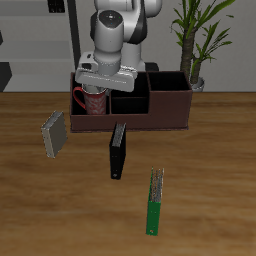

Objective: Place the red mug into the back desk caddy's left compartment

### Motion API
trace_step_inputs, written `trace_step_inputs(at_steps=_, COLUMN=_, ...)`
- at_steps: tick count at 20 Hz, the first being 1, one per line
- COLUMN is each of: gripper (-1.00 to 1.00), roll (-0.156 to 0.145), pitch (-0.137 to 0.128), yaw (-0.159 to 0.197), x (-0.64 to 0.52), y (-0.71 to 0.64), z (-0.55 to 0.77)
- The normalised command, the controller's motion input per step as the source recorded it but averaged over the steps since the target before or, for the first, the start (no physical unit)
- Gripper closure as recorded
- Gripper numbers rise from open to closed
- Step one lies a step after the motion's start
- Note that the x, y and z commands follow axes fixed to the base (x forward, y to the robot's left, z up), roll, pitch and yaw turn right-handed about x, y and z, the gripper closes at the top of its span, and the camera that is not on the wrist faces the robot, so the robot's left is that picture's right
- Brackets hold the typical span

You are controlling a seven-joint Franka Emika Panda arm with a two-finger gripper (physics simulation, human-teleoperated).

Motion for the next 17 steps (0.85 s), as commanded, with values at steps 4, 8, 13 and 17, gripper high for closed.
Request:
trace_step_inputs(at_steps=4, gripper=1.0, roll=0.009, pitch=0.076, yaw=-0.088, x=0.04, y=-0.07, z=-0.15)
trace_step_inputs(at_steps=8, gripper=-1.0, roll=0.034, pitch=0.08, yaw=-0.056, x=0.05, y=0.01, z=-0.12)
trace_step_inputs(at_steps=13, gripper=-1.0, roll=0.004, pitch=0.002, yaw=-0.018, x=0.01, y=-0.03, z=0.08)
trace_step_inputs(at_steps=17, gripper=-1.0, roll=-0.016, pitch=-0.035, yaw=0.015, x=-0.03, y=-0.03, z=0.16)
